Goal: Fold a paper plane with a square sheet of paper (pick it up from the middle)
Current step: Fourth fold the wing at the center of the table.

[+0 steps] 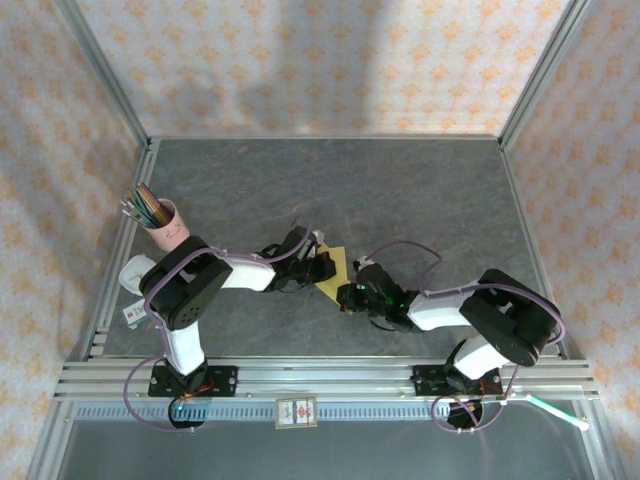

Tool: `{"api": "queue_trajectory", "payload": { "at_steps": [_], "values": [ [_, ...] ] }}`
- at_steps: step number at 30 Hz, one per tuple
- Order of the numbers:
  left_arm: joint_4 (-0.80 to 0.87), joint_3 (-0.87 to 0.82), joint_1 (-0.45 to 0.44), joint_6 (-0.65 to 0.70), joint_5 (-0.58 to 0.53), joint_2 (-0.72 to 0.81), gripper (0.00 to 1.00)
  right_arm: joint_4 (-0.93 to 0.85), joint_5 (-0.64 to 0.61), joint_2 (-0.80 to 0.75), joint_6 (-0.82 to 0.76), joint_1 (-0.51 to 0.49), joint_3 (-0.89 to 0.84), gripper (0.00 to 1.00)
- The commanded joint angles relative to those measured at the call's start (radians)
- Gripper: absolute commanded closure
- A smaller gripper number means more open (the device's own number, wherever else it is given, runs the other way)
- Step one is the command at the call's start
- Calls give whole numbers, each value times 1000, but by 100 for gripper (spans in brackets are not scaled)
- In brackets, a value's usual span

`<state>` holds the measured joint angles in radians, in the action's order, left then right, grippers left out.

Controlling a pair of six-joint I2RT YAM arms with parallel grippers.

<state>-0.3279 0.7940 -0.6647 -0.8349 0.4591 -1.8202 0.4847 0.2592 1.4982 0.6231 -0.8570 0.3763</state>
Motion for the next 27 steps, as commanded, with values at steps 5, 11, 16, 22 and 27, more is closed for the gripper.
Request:
{"api": "queue_trajectory", "payload": {
  "at_steps": [5, 11, 16, 22, 27],
  "values": [
    [16, 26, 11, 1, 7, 68, 90, -76, -13, -6, 4, 4, -57, 100],
    [-67, -34, -8, -63, 58, 72, 95, -71, -15, 4, 4, 4, -50, 100],
    [-71, -6, -15, -57, 80, 15, 98, -78, -17, 2, 1, 7, -42, 100],
    [-9, 44, -7, -1, 35, -51, 99, -92, -7, -6, -3, 9, -46, 100],
    [15, 18, 10, 16, -8, -78, 100, -122, 19, -26, -9, 13, -48, 100]
  ]
}}
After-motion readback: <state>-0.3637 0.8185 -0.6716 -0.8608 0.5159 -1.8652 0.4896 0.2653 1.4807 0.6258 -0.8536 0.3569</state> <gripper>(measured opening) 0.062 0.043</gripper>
